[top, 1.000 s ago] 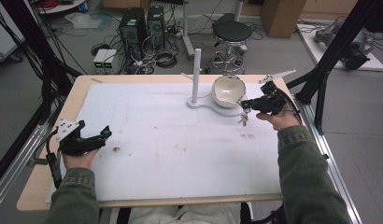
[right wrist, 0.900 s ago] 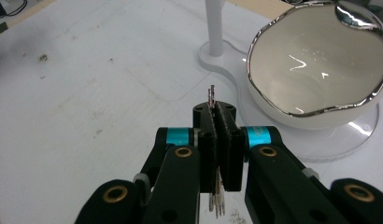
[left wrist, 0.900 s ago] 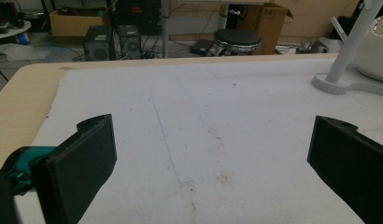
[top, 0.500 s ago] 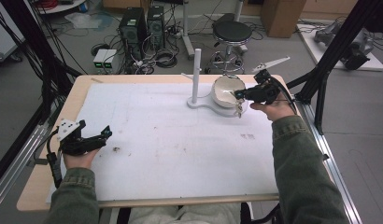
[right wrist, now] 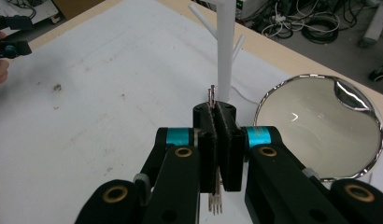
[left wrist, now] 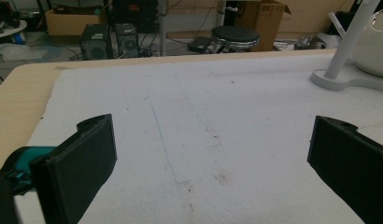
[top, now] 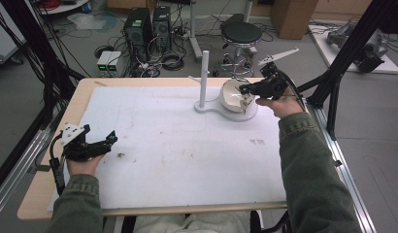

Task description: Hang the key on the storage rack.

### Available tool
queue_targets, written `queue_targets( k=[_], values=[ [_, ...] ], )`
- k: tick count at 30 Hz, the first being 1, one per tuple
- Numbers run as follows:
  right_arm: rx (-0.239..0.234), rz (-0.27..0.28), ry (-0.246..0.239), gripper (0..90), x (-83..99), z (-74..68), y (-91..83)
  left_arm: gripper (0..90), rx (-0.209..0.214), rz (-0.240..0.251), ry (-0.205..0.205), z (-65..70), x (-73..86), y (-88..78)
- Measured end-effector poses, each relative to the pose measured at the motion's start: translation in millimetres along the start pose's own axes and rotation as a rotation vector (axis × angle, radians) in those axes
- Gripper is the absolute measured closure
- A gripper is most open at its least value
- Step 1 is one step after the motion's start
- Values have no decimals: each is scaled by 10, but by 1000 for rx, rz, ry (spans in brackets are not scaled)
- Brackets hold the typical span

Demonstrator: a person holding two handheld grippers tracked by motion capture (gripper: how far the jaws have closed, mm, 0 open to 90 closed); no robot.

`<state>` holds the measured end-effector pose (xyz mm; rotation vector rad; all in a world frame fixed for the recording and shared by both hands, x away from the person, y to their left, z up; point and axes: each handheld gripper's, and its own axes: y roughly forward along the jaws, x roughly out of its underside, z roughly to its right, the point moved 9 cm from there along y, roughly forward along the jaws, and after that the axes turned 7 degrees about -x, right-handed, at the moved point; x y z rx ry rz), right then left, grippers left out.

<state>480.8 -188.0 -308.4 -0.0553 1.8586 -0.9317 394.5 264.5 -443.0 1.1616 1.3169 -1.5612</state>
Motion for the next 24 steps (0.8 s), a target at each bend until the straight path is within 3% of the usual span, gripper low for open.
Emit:
queue_targets(
  k=[10, 24],
  values=[
    [6, 13, -13, 876, -221, -20, 5, 18, 3, 1, 1, 8, -2, 9],
    [0, -1, -16, 876, -458, -28, 222, 18, 6, 0, -4, 11, -2, 20]
  ],
)
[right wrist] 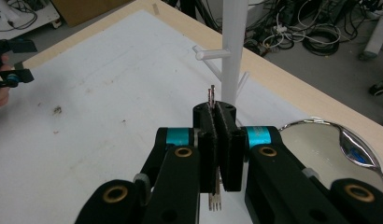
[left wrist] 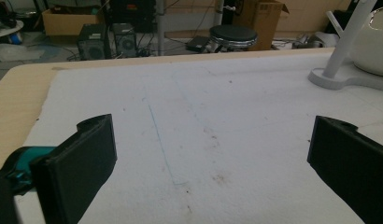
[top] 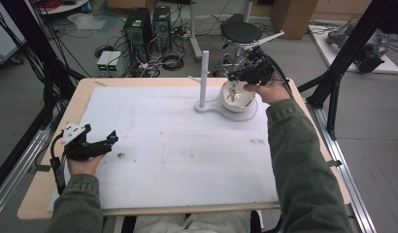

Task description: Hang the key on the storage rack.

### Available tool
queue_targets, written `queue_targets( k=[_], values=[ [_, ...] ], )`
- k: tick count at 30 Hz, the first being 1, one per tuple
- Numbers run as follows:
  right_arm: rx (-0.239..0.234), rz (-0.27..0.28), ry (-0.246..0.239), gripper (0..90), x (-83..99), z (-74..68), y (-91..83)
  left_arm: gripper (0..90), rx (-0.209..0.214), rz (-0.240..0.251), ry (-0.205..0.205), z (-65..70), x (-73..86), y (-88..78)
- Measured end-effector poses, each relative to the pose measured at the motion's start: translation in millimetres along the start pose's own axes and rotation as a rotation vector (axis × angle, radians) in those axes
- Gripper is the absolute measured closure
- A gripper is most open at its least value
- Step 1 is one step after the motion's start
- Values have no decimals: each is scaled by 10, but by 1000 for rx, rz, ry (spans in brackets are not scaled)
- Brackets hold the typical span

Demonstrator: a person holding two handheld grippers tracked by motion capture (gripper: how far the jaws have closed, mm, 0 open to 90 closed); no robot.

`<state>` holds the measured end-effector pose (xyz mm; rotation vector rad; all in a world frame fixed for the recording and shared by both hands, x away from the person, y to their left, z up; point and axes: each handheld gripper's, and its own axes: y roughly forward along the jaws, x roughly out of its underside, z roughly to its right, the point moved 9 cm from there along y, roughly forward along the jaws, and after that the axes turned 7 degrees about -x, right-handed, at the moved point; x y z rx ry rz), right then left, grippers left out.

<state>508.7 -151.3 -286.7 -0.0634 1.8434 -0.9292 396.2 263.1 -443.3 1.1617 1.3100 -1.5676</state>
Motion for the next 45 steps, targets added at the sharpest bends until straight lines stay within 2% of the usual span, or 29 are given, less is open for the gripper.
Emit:
queue_targets(
  k=[18, 25, 30, 32, 45],
  values=[
    [9, -12, -48, 876, -469, -170, 409, 18, 0, 3, -5, -33, -4, 6],
    [15, -3, -54, 876, -662, -196, 484, 18, -4, 6, -4, -57, -5, 1],
    [30, -14, -56, 875, -733, -179, 524, 18, -10, 7, -5, -79, -4, -13],
    [36, -28, -39, 875, -742, -161, 553, 18, -11, 6, -5, -89, -3, -20],
    [64, -66, -11, 875, -679, -61, 603, 18, -16, 5, 2, -95, 4, -28]
  ],
)
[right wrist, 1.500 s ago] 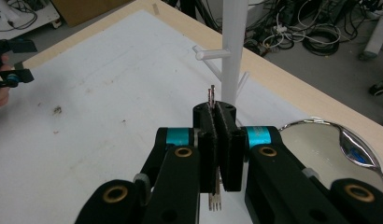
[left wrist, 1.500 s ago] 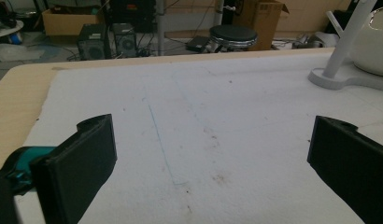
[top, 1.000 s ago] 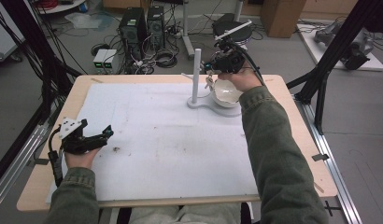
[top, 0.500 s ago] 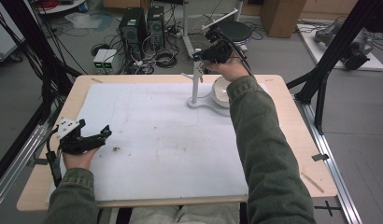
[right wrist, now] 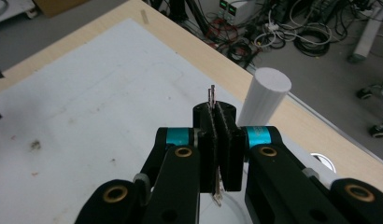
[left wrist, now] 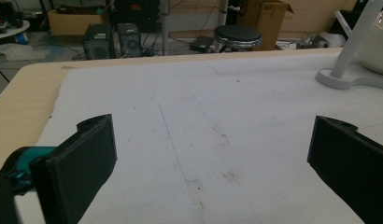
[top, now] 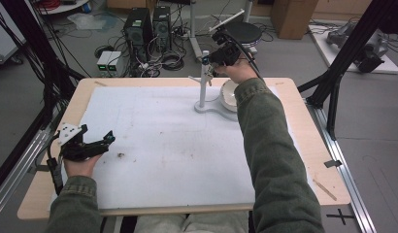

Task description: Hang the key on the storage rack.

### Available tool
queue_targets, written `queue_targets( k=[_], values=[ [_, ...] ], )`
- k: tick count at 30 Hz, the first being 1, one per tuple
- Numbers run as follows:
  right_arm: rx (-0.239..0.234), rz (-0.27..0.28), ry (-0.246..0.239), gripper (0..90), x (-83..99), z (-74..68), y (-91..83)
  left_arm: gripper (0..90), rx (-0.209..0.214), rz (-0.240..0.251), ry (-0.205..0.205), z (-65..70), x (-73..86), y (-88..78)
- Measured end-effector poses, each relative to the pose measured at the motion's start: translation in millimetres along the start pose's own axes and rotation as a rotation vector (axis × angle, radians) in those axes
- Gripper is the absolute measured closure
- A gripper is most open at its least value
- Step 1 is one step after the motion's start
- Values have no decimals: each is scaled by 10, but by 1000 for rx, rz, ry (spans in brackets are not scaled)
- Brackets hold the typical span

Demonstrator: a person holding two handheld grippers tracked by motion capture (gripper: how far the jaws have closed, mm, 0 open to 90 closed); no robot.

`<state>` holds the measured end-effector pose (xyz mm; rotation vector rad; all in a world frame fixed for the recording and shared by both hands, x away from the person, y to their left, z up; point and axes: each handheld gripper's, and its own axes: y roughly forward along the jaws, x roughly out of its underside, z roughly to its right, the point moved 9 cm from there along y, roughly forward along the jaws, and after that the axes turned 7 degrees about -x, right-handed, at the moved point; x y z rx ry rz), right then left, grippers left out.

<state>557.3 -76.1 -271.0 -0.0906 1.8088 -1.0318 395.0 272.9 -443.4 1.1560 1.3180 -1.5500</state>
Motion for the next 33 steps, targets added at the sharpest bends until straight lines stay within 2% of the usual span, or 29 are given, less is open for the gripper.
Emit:
queue_targets(
  k=[8, 13, 18, 22, 26, 33],
  values=[
    [17, -11, 1, 875, 0, 20, 113, 18, -1, -2, 2, -8, 2, -2],
    [14, 3, 25, 875, 10, 30, 181, 18, -1, -2, 0, -10, 2, -1],
    [15, 1, 22, 874, 35, 36, 251, 18, 1, -2, 0, -11, 2, 1],
    [10, 5, 38, 867, 55, 32, 271, 18, 0, -1, 0, -12, 2, 1],
    [6, 3, 29, 860, 59, 23, 274, 18, 0, 0, 3, -8, 2, 3],
    [9, 2, 21, 739, 88, -6, 239, 18, 2, -1, 7, 0, 2, 3]
  ],
)
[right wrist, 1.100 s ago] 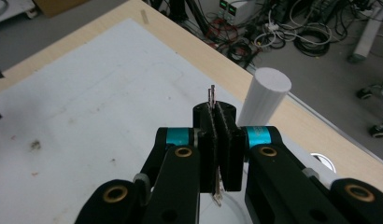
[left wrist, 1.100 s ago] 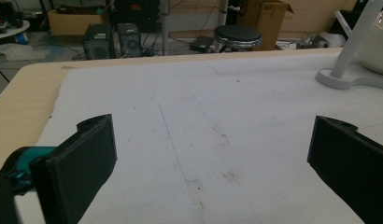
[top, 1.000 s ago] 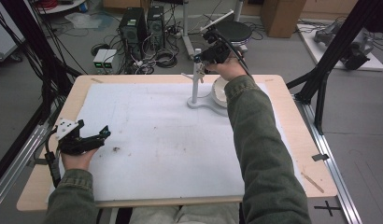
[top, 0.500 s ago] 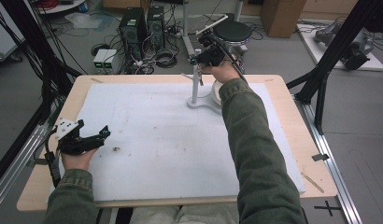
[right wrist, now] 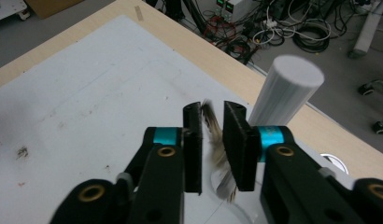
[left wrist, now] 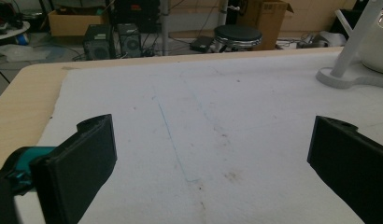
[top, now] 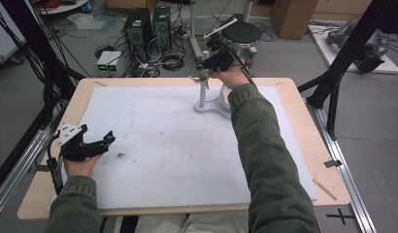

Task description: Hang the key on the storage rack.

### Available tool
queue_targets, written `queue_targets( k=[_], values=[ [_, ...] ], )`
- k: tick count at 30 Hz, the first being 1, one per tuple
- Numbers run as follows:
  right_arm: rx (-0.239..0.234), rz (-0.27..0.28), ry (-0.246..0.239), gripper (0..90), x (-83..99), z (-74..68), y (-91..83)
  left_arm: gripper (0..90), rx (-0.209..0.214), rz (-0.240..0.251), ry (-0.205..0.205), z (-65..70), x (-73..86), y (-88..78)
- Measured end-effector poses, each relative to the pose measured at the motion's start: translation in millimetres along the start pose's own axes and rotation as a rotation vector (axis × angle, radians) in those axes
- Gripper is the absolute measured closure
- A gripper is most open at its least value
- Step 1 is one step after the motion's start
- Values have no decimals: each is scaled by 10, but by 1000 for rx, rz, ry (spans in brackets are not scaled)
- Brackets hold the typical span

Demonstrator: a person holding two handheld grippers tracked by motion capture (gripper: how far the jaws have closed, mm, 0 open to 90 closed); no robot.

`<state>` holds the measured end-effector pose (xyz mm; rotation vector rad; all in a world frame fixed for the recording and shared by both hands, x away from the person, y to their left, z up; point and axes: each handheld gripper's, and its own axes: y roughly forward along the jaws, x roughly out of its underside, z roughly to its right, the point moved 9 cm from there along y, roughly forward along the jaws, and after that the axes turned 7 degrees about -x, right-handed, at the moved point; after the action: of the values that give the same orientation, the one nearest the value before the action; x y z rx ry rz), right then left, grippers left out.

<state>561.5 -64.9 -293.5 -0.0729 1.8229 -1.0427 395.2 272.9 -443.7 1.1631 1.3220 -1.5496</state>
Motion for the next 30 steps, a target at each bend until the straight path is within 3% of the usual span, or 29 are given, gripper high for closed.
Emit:
queue_targets(
  k=[9, 22, 30],
  values=[
    [-14, 15, -7, 615, -6, -47, -83, 18, 0, -2, 3, 3, 2, -2],
    [-11, -3, 7, 345, 22, -118, -105, 18, 1, -1, 2, 5, 0, -2],
    [16, -39, 24, 146, 70, -143, -93, 18, 0, 0, 1, 4, -1, -3]
  ],
)
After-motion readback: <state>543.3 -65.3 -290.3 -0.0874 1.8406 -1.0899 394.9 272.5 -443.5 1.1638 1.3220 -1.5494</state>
